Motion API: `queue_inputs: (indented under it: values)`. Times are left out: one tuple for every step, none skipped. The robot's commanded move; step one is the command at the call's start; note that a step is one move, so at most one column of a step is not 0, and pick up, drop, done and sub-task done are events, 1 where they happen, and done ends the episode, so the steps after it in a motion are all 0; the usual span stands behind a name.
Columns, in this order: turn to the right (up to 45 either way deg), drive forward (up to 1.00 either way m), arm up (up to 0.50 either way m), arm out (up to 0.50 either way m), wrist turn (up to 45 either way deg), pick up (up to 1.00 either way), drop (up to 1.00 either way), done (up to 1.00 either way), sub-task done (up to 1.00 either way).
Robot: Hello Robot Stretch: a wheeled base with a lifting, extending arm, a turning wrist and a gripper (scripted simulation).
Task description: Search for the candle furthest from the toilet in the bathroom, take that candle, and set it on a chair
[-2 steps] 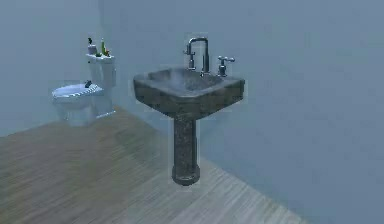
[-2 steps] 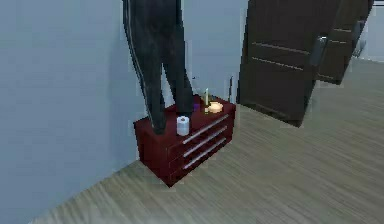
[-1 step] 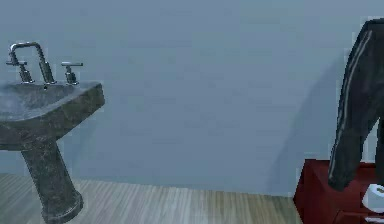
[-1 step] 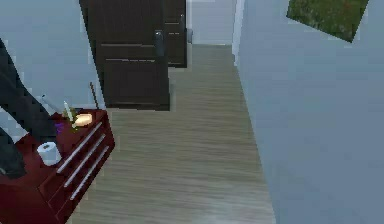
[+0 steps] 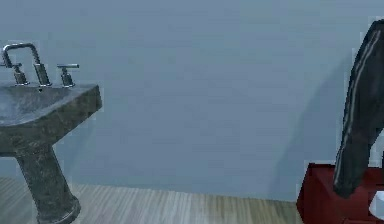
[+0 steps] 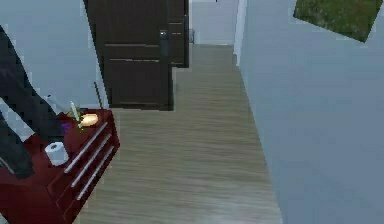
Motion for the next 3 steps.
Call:
queue_inputs:
  values:
    - [-45.0,0.00,0.00,0.00,0.0,0.00,0.00,0.00,0.00]
    - [-27.0,0.00,0.00,0.00,0.0,0.00,0.00,0.00,0.00]
    - [0.0,1.00,0.00,0.00,0.0,0.00,0.00,0.00,0.00]
